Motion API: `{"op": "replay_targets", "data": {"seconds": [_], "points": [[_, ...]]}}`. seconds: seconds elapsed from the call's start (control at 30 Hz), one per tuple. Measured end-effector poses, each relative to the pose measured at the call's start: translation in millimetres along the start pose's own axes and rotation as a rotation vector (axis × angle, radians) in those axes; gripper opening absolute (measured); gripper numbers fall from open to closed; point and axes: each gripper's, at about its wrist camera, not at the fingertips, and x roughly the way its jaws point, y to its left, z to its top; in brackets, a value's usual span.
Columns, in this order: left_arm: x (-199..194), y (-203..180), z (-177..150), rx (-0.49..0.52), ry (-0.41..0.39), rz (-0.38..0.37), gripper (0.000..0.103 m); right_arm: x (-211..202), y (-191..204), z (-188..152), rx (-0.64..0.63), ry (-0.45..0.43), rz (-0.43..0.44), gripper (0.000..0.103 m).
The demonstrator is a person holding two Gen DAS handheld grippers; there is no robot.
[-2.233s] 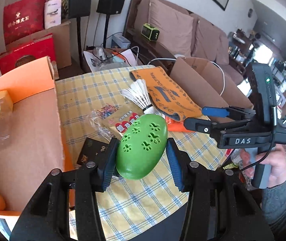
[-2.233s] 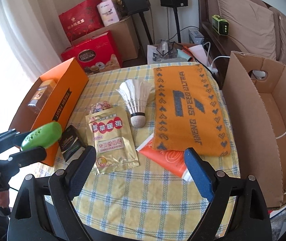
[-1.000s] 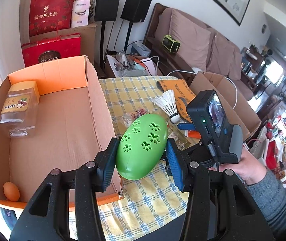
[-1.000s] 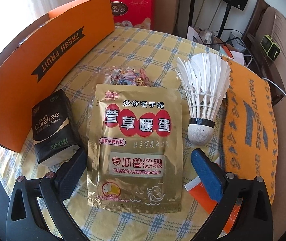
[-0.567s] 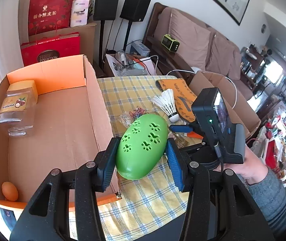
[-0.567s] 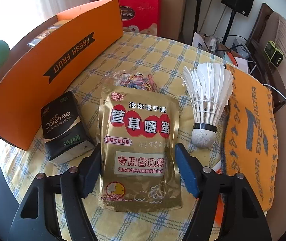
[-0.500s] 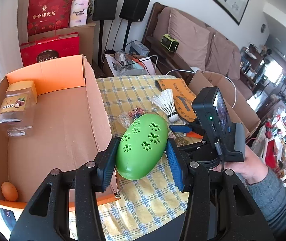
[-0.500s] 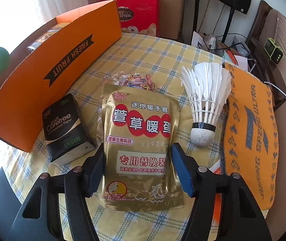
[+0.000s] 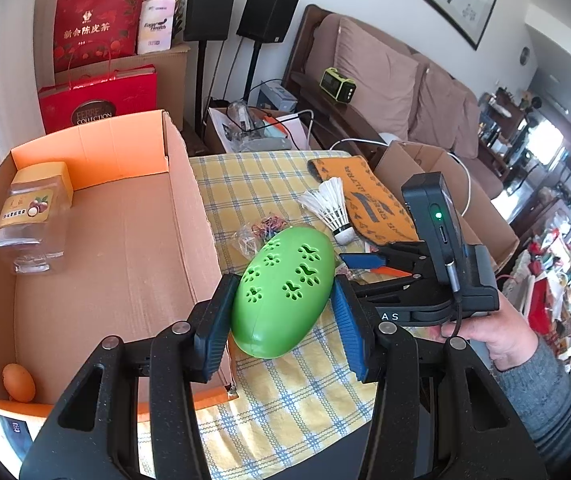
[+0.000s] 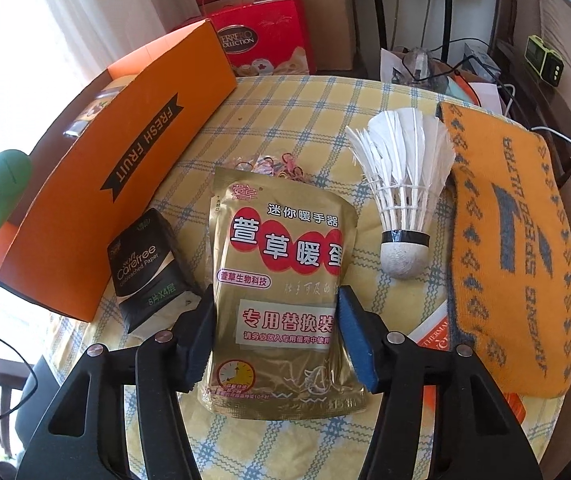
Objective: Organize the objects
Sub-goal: 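Carry the green case with the left tool while the right tool drops the gold packet into the box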
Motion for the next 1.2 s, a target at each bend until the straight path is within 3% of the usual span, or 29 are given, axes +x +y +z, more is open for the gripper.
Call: {"op": "replay_targets", "data": {"seconds": [0.3,0.53,1.0,1.2], "points": [[-5.9,11.8,4.9,-0.019,-0.017,0.025,0.045,-22.1,16.2,7.2,-0.035,-0.056,-0.035,0.059],[-19.1,32.5,11.7,-0.038,-0.046,0.088,0.045,-46.5,32.4,23.0,-0.057,-0.085,-0.041,0.059],[-41.6,111.7,21.8,-0.156,-0.097,0.281,0.045,-65.2,77.5,72.8,-0.110,-0.113,-0.015,0.059],[-40.1,138.4,23.0,-0.211,-0.092,0.319,0.045,-61.1,102.1,105.5,-0.123,-0.106,0.023,0.059]]}}
